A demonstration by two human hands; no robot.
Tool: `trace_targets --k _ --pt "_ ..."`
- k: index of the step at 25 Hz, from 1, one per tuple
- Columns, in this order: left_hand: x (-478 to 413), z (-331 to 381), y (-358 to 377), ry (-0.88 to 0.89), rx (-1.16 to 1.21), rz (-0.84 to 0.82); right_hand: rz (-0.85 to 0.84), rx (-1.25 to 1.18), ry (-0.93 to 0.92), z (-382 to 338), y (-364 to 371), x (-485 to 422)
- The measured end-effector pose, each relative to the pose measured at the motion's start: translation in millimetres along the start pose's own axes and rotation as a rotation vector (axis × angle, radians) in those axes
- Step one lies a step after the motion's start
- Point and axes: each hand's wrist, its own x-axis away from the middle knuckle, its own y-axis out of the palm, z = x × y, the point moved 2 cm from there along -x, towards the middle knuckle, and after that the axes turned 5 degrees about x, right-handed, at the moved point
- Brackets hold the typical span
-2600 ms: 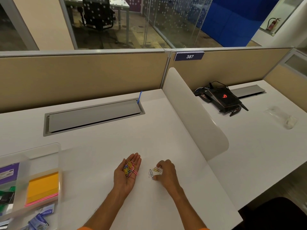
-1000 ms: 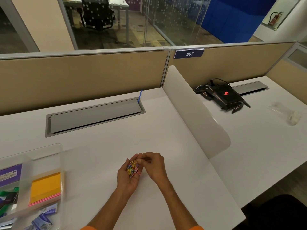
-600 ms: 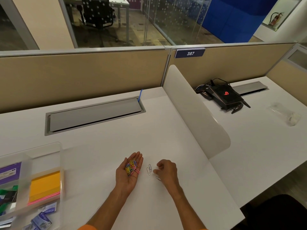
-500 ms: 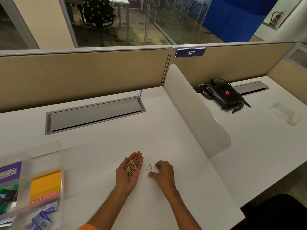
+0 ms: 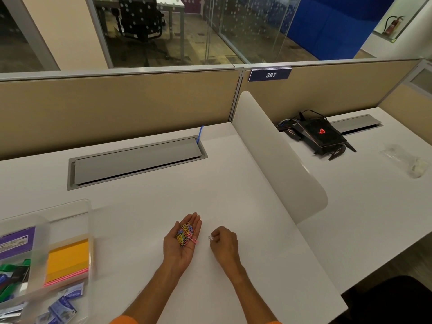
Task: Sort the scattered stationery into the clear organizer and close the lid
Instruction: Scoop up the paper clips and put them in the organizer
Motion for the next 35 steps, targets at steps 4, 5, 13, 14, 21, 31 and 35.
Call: trace_targets --k 4,5,13,14,21,31,35 --pt "-2 -2 -1 0.012 -0.015 -0.002 0.029 -0.254 0.040 -17 -16 2" --pt "-2 -3 -2 0.013 -0.028 -0.002 0.026 -0.297 0.009 -25 -19 3" --pt "-2 -6 -5 0.015 -0.159 -0.006 -0.035 -0.359 -0.150 -59 -24 6" --pt "-2 -4 -4 0.015 -0.123 -0.008 0.002 -0.348 -0.154 -54 -29 2" --pt "-4 -2 -5 -0.021 0.010 0.001 -0.171 0.061 -0.006 29 -43 2" --pt "-1 -4 -1 -0.024 0.008 -0.012 -0.132 -0.119 -0.012 16 -34 11" --pt "0 -4 -1 -0.009 -0.041 -0.017 -0.060 -0.367 -0.091 -27 -37 8"
